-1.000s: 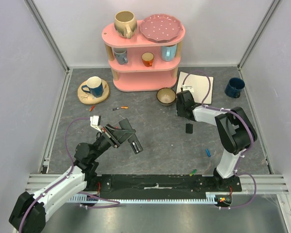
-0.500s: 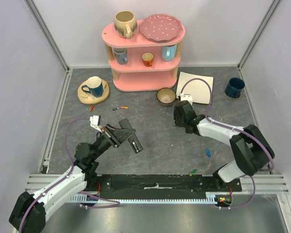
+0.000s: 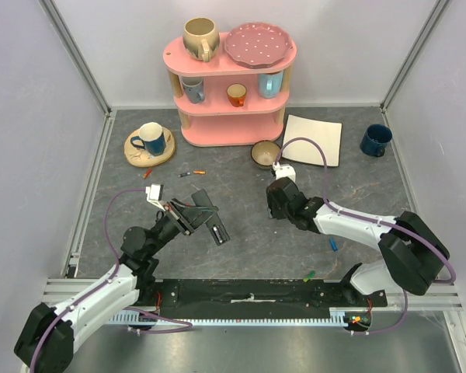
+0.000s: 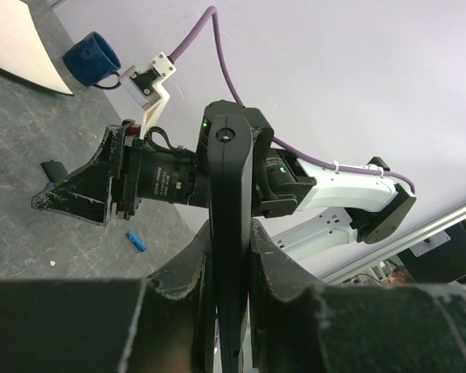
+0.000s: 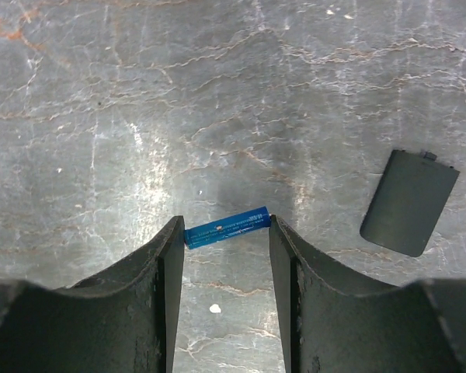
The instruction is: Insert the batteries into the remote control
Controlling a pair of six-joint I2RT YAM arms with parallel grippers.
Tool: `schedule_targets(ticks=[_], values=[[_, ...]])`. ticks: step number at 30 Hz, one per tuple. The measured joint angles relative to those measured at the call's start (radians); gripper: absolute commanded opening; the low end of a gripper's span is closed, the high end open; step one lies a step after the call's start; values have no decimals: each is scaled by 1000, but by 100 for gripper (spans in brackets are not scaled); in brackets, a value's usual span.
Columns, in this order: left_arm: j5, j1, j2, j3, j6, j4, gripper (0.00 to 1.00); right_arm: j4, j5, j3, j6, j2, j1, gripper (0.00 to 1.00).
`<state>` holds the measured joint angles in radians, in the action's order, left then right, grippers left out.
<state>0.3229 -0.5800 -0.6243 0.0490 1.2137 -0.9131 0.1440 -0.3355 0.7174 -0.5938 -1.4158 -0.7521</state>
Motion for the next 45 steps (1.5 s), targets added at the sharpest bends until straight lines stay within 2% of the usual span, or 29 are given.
schedule_targets(ticks=[13,18,23,28,36,45], values=[[1,0,-41,0,1,26,2,0,21,0,45,-1,-23,37],[0,0,-23,0,0,54,2,2,11,0,14,-8,-23,31],[0,0,-10,0,0,72,2,11,-15,6,-107,-53,-23,28],[-2,0,-9,0,0,77,2,27,-50,6,-304,-87,-23,20],[-13,0,34,0,0,111,2,66,-133,16,-533,-93,-23,20],[-35,0,58,0,0,126,2,250,-217,129,-724,-200,-23,22]])
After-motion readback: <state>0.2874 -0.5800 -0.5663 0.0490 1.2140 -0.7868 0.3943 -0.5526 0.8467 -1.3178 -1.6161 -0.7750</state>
